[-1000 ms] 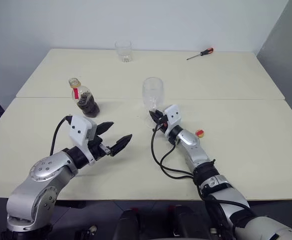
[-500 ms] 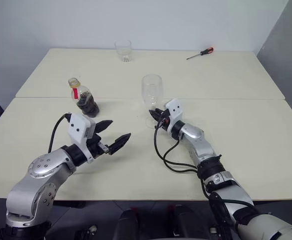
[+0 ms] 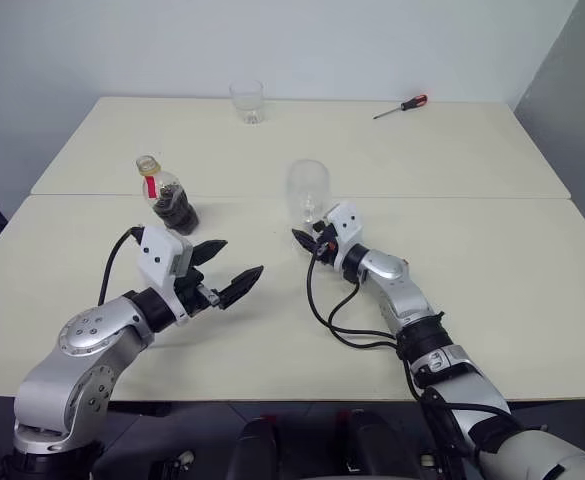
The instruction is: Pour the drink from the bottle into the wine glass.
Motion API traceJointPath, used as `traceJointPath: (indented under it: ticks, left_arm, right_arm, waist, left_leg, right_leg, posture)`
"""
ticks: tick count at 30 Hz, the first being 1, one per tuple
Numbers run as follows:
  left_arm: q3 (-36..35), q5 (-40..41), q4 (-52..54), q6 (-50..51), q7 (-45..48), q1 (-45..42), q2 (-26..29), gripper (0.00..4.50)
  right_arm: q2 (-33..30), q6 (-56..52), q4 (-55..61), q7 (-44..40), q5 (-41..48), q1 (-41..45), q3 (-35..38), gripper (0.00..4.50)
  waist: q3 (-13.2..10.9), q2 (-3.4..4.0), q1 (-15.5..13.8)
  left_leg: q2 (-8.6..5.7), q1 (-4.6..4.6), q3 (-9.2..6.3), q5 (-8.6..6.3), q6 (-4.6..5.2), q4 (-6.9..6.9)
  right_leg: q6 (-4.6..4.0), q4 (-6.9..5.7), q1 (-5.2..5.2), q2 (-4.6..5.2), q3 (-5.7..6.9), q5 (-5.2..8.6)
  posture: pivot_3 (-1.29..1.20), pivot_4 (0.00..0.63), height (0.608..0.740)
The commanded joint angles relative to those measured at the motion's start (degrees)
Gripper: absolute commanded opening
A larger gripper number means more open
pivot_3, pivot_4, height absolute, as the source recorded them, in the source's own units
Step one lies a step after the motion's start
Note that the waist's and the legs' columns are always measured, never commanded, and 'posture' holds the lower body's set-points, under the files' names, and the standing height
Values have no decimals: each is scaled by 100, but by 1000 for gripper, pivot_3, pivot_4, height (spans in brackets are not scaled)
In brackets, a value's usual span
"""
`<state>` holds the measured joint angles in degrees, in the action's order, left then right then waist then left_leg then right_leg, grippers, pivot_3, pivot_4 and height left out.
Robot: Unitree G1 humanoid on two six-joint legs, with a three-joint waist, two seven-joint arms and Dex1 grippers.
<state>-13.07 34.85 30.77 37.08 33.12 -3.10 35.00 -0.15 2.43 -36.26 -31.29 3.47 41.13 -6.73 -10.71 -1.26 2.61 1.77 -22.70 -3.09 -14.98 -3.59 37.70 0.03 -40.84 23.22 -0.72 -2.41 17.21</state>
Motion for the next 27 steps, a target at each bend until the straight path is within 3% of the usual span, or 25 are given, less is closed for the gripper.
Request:
traceJointPath:
  ticks: [1,3,14,21,27]
  left_arm:
    - [6,-20,47,-98,21,-99,38,4500]
    - [15,-20,36,-101,29,-111,36,4500]
    - [84,-48,-95,-140,37,-226,30,4500]
    - [-72,-127,-211,-199,-90,-140,11,4500]
    - [-266,-882,-1038,-626,-905,-428,-245,4500]
  right_arm:
    - [-34,5,252,11,35,11,37,3177]
    - [-64,10,290,6,37,-15,35,3876]
    - [-391,-566,1266,-217,89,-462,-33,3876]
    - [-1205,-1690,3143,-541,344,-1462,78,3876]
    - [-2065,-3005,5549,-790,1026,-2633,284,3876]
  waist:
    - [0,0,0]
    - [0,0,0]
    - [0,0,-4]
    - [0,0,-73]
    - [-1,1,-79]
  left_leg:
    - [0,0,0,0,0,0]
    - [0,-1,-1,0,0,0]
    - [0,-2,-3,0,0,0]
    - [0,-6,-2,0,0,0]
    - [-5,-6,-10,0,0,-1]
  right_leg:
    - [0,0,0,0,0,0]
    - [0,0,0,0,0,0]
    - [0,0,0,0,2,0]
    - [2,6,1,2,1,0]
    - [3,7,0,-3,6,1]
  posture:
    - [0,150,740]
    - [0,150,740]
    - [0,150,740]
    - [0,150,740]
    - [0,150,740]
